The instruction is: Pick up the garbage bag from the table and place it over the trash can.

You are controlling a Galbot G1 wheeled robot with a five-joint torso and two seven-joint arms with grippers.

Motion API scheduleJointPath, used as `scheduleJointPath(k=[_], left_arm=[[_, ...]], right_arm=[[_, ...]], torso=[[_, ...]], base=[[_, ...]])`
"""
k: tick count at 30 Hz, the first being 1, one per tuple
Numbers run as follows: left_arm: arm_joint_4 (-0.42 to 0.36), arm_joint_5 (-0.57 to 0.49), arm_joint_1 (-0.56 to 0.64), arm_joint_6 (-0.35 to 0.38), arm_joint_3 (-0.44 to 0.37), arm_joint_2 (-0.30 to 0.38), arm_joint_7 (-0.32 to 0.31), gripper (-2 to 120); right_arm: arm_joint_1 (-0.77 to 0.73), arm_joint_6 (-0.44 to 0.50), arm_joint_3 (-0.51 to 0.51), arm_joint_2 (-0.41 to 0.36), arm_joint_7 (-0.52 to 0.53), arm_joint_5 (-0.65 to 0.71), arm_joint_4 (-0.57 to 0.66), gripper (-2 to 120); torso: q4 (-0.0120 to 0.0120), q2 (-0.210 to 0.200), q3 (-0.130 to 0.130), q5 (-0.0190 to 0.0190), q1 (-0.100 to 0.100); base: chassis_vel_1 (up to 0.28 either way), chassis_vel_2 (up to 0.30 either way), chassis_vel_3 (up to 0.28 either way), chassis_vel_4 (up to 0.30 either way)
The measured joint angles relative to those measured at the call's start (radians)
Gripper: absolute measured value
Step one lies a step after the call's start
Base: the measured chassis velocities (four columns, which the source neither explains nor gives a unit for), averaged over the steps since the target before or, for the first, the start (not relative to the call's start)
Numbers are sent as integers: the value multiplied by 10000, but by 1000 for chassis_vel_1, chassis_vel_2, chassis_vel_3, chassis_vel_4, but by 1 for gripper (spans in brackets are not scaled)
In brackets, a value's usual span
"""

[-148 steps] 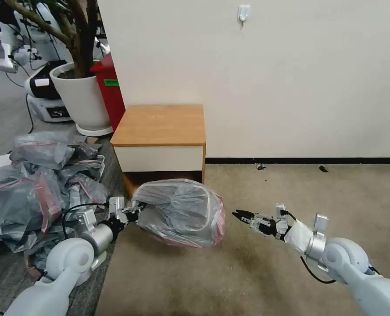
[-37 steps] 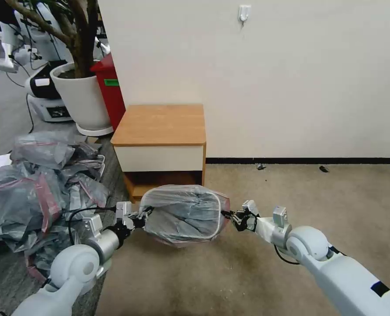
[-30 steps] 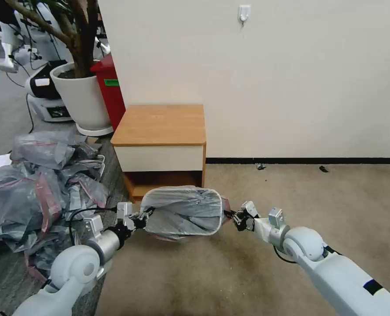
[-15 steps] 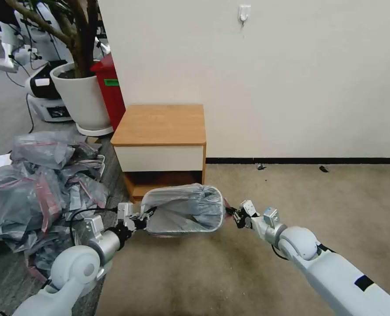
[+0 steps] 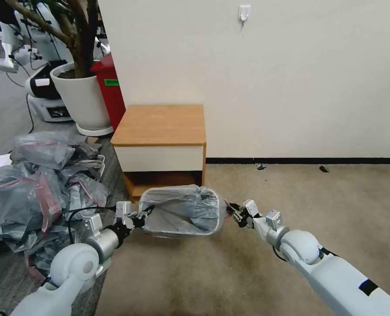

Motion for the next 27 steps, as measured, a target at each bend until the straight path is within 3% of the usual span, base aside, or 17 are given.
scheduleJointPath(k=[11,14,15,17,22,27], left_arm=[[278,6,-197,-94,-16,-97,-138,2],[278,6,-197,-94,-16,-97,-138,2],[278,17,-195,-94,-8,-122,-139,2],[274,22,-187,-93,-8,-133,-140,2],[271,44,-149,-104,-40,-140,-147,2],[181,136,-33,-222,-92,-191,-178,2]], right_arm=[[-901,63,779,-409,-98,-233,626,80],[-901,63,779,-409,-98,-233,626,80],[-932,72,826,-419,-230,-234,636,93],[-937,84,845,-418,-307,-248,634,99],[-1016,124,1030,-443,-388,-606,613,100],[-1297,305,1736,-599,-448,-1934,916,96]], torso=[[-1,0,0,1,0],[-1,0,0,1,0],[0,0,0,-1,0],[0,-1,0,1,0],[0,0,0,2,0],[0,0,0,1,0]], base=[[0,0,0,0],[0,0,0,0],[0,0,0,0],[0,0,0,0],[0,0,0,0],[0,0,0,0]])
